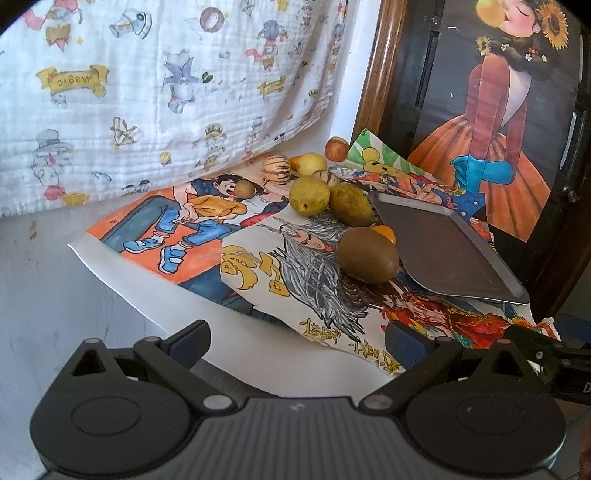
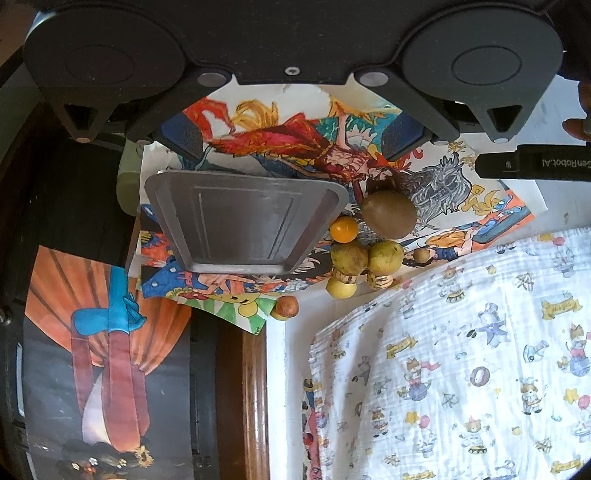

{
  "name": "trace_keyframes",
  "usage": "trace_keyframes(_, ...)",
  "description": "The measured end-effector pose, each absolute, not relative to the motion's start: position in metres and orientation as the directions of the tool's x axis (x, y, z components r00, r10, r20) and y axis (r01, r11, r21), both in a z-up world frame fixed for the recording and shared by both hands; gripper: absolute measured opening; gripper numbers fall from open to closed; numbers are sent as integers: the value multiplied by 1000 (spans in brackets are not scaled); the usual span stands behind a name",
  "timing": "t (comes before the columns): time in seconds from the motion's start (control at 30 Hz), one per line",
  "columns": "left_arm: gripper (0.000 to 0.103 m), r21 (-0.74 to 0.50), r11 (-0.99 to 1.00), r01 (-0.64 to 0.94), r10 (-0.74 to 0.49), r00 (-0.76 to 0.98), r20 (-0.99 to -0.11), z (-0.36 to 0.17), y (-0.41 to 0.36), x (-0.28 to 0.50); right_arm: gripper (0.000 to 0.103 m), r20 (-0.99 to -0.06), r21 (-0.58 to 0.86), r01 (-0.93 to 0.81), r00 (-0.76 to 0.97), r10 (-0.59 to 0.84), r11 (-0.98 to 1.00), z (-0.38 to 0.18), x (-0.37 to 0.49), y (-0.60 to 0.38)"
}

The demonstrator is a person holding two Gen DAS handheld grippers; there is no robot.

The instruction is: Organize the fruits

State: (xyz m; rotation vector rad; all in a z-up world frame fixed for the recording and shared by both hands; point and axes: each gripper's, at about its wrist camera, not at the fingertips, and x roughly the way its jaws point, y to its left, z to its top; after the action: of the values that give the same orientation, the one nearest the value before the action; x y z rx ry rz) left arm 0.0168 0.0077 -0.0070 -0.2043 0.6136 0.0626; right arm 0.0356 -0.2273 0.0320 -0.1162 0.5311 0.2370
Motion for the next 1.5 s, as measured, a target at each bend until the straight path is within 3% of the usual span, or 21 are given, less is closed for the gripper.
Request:
trace_keyframes(0.2,102,-168,979,-118,-1,815,-579,-3,11,31,102,-525,-81,-310,821,224,947,42,49,-235)
trace_keyframes(0.53,103,-129,992,13,-82,832,-548,10,2,69,102,-555,-271,-511,776,301,816,70,102,-237)
trace_keyframes(0.77,103,-51,992,117,-125,826,-550,8,-15,105,102,-580,-333,-697,682,445,635,80,168,-235)
trace_keyframes(0.9,102,-24,987,159,-144,803,-579,0,-21,129,102,-624,-332,-781,602,498,528,73,208,-220)
trace_keyframes(1.13,101,-18,975,221,-186,771,-609,-9,-23,152,88,-694,-269,-877,462,551,397,49,252,-194)
trace_keyframes(1.5,82,-54,949,311,-274,727,-630,-20,-25,162,78,-724,-199,-932,349,595,304,28,272,-180)
